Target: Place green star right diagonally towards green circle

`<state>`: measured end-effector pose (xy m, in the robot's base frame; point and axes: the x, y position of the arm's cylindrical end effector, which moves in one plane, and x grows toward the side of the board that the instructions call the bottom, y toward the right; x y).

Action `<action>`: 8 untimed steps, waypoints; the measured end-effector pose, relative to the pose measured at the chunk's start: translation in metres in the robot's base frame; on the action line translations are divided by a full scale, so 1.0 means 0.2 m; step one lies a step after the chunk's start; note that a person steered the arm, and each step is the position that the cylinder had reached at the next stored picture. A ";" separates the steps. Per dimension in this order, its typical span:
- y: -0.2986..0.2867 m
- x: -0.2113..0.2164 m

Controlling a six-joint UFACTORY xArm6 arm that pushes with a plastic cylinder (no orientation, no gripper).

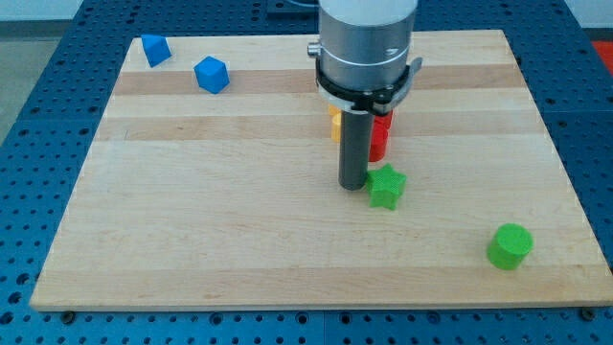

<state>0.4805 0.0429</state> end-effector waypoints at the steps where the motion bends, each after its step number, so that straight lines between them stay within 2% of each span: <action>1: 0.06 0.04; 3: 0.18 0.08; 7: 0.12 0.10; 8: 0.11 0.19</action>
<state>0.5193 0.0650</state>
